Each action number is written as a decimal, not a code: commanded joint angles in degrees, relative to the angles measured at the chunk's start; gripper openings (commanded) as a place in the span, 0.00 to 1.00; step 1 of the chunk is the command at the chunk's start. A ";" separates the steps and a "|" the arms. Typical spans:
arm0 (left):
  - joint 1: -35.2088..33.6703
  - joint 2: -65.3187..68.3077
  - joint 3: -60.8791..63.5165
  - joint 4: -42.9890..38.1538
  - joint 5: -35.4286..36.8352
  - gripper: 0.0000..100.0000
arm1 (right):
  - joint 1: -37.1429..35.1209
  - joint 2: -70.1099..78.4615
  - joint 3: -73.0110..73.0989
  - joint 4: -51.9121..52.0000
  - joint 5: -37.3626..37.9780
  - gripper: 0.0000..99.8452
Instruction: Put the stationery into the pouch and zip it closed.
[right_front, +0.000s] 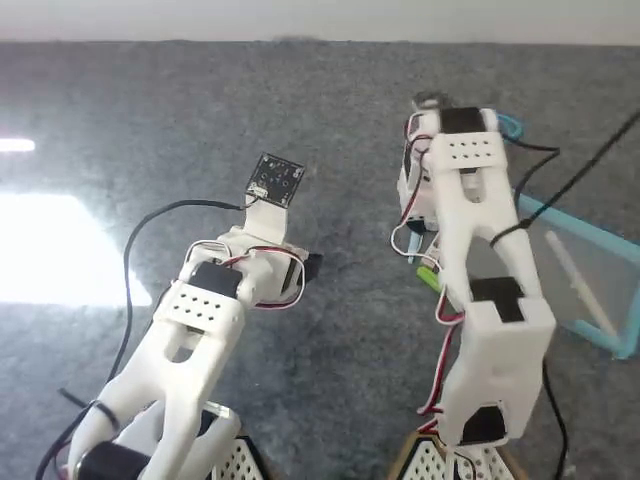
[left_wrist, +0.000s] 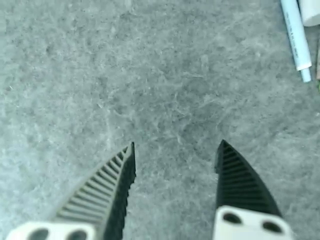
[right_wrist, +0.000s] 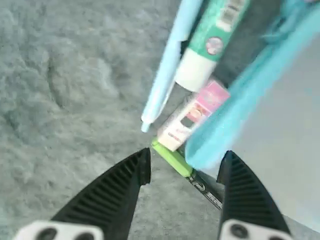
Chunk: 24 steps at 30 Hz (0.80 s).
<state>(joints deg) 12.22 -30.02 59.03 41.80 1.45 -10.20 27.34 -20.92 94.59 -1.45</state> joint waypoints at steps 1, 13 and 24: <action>-0.62 -1.32 -0.48 -1.23 0.79 0.25 | 0.84 2.07 -2.90 -1.19 -0.70 0.24; -0.62 -1.14 -0.48 -1.41 0.79 0.25 | 10.59 8.13 -6.33 1.80 -0.18 0.23; -0.62 -0.97 -0.48 -1.41 0.79 0.25 | 10.86 8.31 -6.07 5.58 3.52 0.23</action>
<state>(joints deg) 12.22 -30.02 59.03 41.80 1.45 -0.62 36.31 -24.97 98.73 1.54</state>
